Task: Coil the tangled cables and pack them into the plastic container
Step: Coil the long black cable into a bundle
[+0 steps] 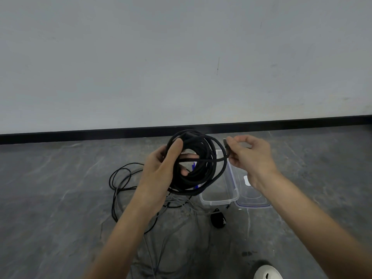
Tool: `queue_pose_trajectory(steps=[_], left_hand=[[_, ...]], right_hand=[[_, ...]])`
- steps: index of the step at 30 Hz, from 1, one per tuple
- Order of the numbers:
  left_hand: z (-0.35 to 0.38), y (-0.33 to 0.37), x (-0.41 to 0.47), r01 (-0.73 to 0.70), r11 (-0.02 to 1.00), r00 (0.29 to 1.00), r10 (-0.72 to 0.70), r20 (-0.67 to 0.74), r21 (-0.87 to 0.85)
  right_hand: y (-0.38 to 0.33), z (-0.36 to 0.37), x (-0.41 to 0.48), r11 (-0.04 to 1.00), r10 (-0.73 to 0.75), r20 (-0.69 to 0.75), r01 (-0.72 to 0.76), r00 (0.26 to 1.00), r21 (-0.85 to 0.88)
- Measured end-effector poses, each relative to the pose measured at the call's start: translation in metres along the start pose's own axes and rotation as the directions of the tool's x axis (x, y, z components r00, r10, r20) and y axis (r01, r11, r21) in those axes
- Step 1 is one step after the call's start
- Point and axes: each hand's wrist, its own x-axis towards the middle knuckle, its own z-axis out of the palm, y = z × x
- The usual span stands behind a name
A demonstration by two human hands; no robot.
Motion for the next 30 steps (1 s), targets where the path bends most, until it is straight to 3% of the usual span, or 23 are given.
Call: queue_pose_trajectory(steps=[5,10,13,16,21,25,30], left_hand=[[0.005,0.000,-0.001,0.015,1.000,0.999,-0.015,0.032,0.002],[0.006,0.000,-0.001,0.027,1.000,0.999,-0.026,-0.041,0.014],[0.007,0.000,-0.002,0.025,1.000,0.997,-0.023,-0.076,0.019],[0.008,0.001,-0.002,0.030,0.999,0.995,-0.032,-0.096,-0.023],[0.014,-0.002,-0.003,0.020,0.999,0.992,-0.016,-0.129,0.028],[0.018,-0.002,-0.002,0.017,0.999,0.993,-0.012,-0.121,0.045],[0.014,-0.005,-0.001,0.060,0.998,0.993,-0.059,-0.107,0.005]], right_hand=[[0.002,0.002,-0.002,0.990,0.090,0.106,-0.076,0.990,-0.122],[-0.007,0.001,-0.008,0.982,0.181,0.286,-0.156,0.941,-0.107],[-0.011,-0.001,-0.014,0.972,0.147,0.445,-0.044,0.883,-0.232],[-0.012,-0.001,-0.019,0.976,0.121,0.569,0.008,0.814,-0.219],[-0.004,0.007,-0.025,0.962,0.028,0.516,0.117,0.856,-0.246],[0.000,0.010,-0.023,0.962,0.009,0.459,0.117,0.888,-0.246],[-0.006,0.011,-0.023,0.999,-0.009,0.442,0.029,0.897,-0.038]])
